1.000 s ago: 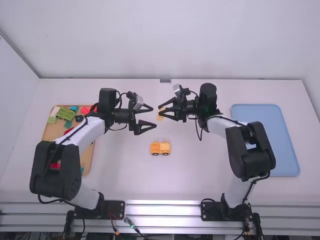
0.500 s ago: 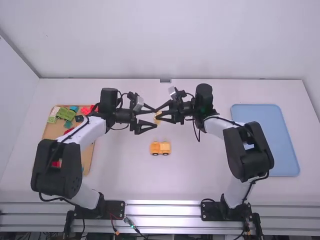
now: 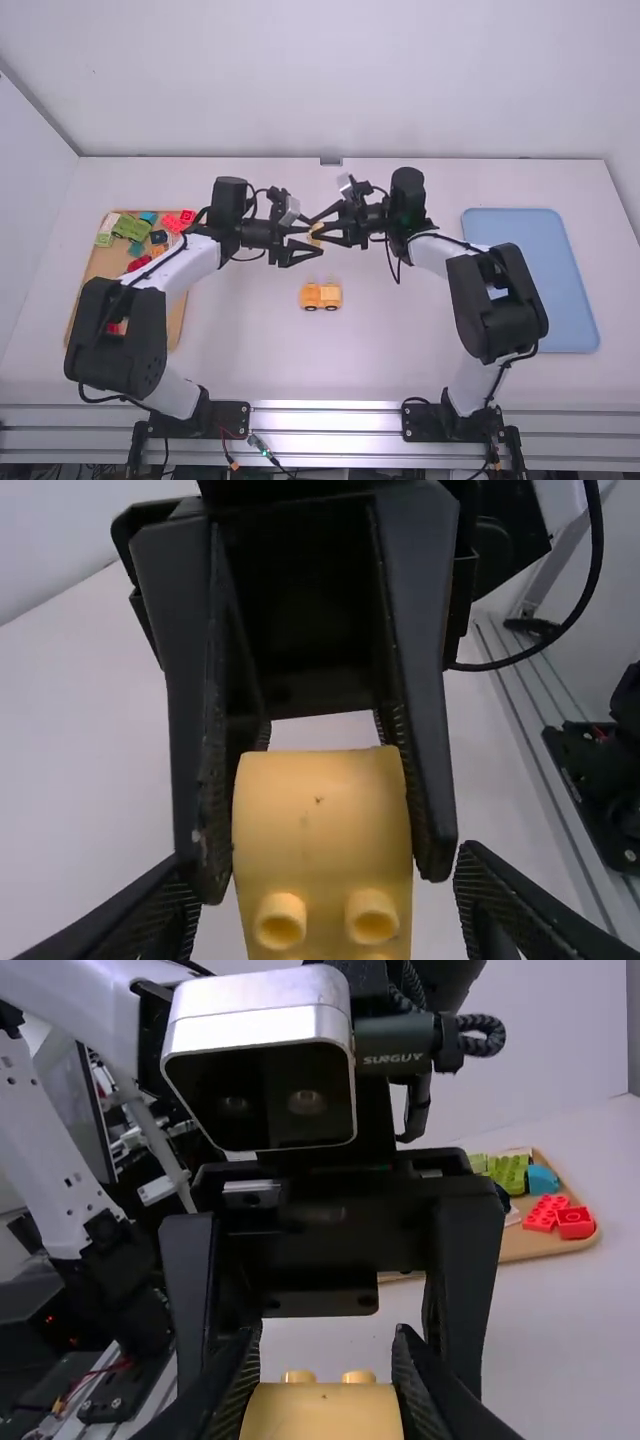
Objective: Assemble lego blocks to make yellow taxi
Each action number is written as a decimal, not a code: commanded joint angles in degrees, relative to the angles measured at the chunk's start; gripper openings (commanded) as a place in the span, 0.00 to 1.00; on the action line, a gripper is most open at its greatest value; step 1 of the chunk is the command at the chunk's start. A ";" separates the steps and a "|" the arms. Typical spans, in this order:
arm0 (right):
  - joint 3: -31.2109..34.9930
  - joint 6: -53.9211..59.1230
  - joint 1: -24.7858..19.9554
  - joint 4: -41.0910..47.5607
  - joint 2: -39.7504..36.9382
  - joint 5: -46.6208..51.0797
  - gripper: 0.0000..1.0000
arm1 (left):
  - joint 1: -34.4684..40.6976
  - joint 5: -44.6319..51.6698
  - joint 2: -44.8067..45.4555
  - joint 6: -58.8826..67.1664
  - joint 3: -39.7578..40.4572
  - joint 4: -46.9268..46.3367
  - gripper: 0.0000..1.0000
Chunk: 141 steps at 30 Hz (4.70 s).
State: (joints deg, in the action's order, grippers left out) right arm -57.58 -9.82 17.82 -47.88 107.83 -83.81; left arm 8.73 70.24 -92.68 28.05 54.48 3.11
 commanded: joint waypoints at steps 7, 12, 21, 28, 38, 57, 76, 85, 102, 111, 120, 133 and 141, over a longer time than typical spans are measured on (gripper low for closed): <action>-1.27 3.85 -0.15 1.70 0.50 -0.76 0.19 | -0.72 0.94 -0.76 -1.62 0.74 0.20 0.59; -1.27 3.82 -0.28 1.84 0.50 -0.39 0.18 | -0.48 0.85 -0.76 -1.62 0.74 0.35 0.48; -1.27 3.87 -0.15 1.81 0.50 0.28 0.20 | -0.07 0.83 -0.76 -0.48 0.74 0.24 0.26; -1.27 3.78 -0.48 1.66 0.50 0.92 0.54 | -0.33 0.81 -0.76 -0.55 0.74 0.17 0.24; -2.49 1.22 -6.03 1.75 0.50 3.34 0.99 | -0.04 -21.53 -0.22 -4.68 2.62 -11.69 0.18; -1.70 3.67 -11.80 12.37 0.50 22.82 0.99 | 6.93 -69.64 0.74 -51.63 2.38 -39.67 0.02; -1.70 3.87 -11.78 13.90 0.50 22.82 0.99 | 7.89 -58.40 0.76 -110.42 -6.99 -27.67 0.03; -1.70 3.87 -11.78 15.19 0.50 24.28 0.99 | 7.93 -63.04 0.74 -131.47 -7.02 -30.53 0.03; -1.70 3.67 -11.78 15.82 0.50 26.86 0.99 | 11.34 -67.95 -9.55 -138.42 2.64 -38.27 0.03; -1.70 3.72 -11.74 16.09 0.50 26.91 0.99 | 11.58 -67.01 -12.68 -139.69 4.87 -39.47 0.05; -1.70 3.85 -11.78 17.11 0.50 26.93 0.99 | 11.54 -66.62 -12.68 -139.05 4.04 -38.60 0.46; -1.70 3.87 -11.78 17.11 0.50 26.88 0.99 | 11.17 -63.36 -12.20 -138.03 4.11 -38.60 0.99; -1.70 3.89 -11.78 17.22 0.50 26.88 0.99 | 9.07 -61.96 -9.09 -113.68 13.27 -47.41 0.99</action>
State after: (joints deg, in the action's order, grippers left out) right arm -58.59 -5.98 5.89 -30.63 107.83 -56.60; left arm 18.85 7.94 -104.71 -97.41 63.96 -43.40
